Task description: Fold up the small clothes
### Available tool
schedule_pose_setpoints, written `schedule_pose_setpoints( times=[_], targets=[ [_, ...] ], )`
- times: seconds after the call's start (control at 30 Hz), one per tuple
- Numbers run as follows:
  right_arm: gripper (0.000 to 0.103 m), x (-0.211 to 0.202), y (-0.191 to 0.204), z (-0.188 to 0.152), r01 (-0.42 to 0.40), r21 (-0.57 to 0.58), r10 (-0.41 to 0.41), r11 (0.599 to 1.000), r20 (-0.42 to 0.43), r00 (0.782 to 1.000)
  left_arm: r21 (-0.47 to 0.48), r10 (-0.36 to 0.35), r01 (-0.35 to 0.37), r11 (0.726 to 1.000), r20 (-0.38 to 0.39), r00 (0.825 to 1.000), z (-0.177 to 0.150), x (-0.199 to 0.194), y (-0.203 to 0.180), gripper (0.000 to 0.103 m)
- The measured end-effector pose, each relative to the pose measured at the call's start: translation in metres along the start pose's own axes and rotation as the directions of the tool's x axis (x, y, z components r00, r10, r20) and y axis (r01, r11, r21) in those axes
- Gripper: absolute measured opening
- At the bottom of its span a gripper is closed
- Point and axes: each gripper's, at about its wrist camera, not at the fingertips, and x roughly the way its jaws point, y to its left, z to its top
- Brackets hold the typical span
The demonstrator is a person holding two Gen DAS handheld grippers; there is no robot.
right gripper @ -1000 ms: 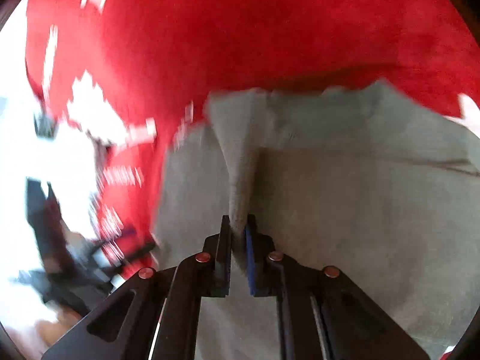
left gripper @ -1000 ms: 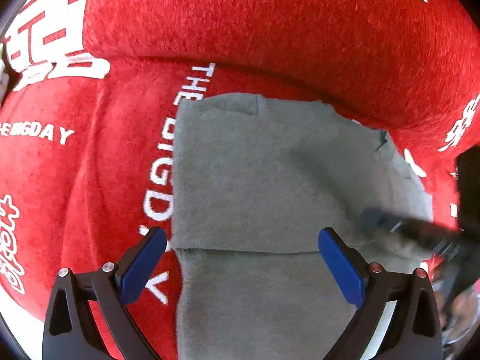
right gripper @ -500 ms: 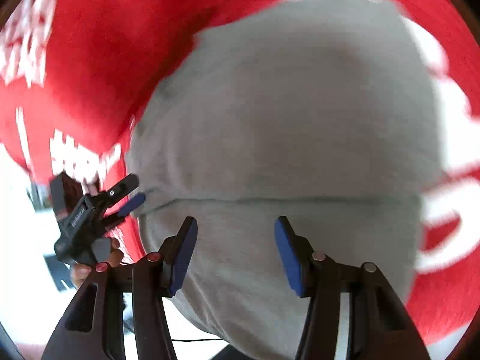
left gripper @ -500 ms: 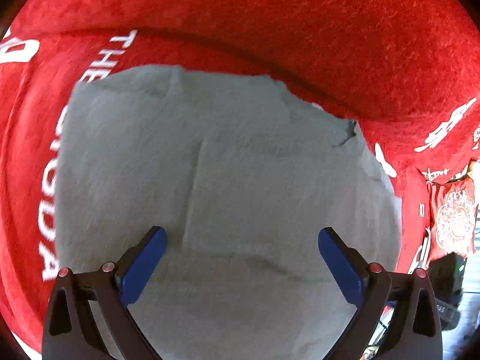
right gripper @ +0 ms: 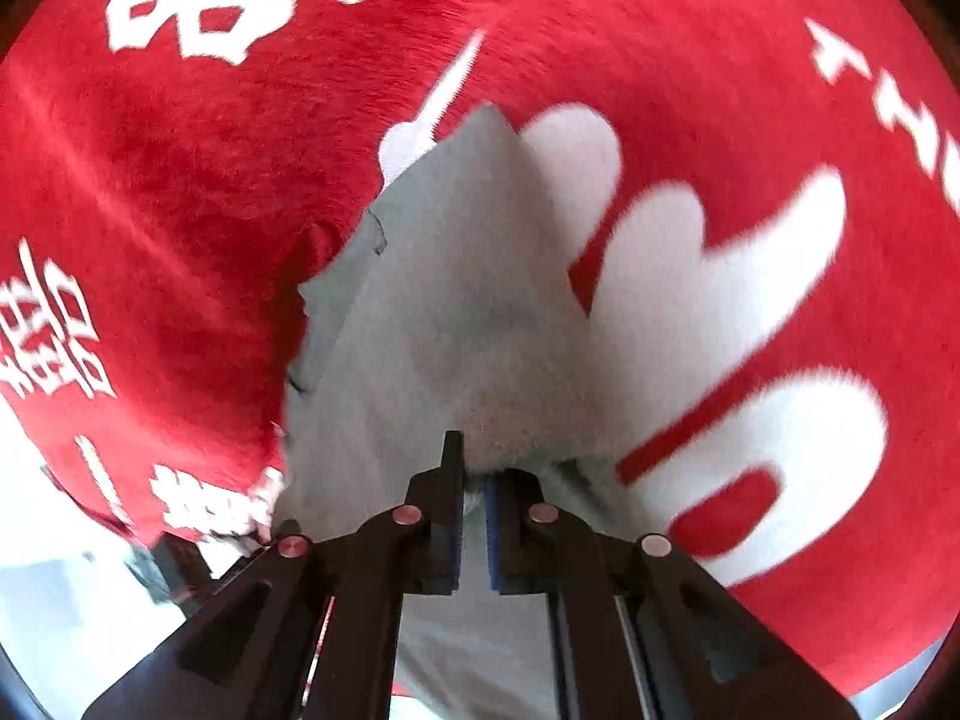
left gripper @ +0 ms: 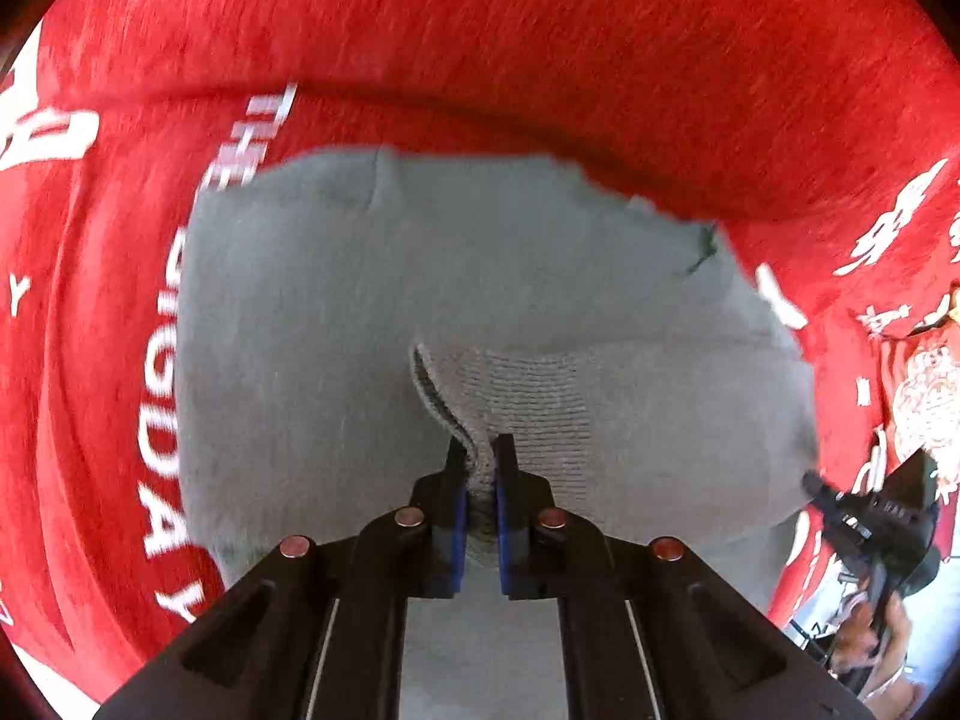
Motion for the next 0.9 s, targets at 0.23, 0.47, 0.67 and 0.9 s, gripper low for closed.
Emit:
schedule_pose_setpoints(
  times=[0.23,0.47,0.67,0.9],
  targets=[
    [0.033,-0.004,-0.014,0.004,0.035,-0.053,-0.043,0.998,-0.15,0.988,0.025,0.139,-0.14,0.99,0.052,0.989,-0.014,-0.009,-0.005,0.009],
    [0.056,-0.041,0.006,0.023,0.092,-0.177,-0.09,0.98,0.021,0.996,0.078,0.214,-0.22,0.972,0.077,0.974,-0.009,-0.021,-0.012,0.009],
    [0.03,0.001,0.005,0.064,0.095,-0.108,-0.097,0.99,-0.012,0.995,0.085,0.206,-0.213,0.973,0.084,0.975,-0.005,-0.015,-0.025,0.009],
    [0.008,0.003,0.042,0.071,0.281,-0.375,-0.285,0.883,0.047,0.957,0.156,0.289,-0.299,0.941,0.087,0.953,-0.01,0.016,-0.046,0.009]
  ],
)
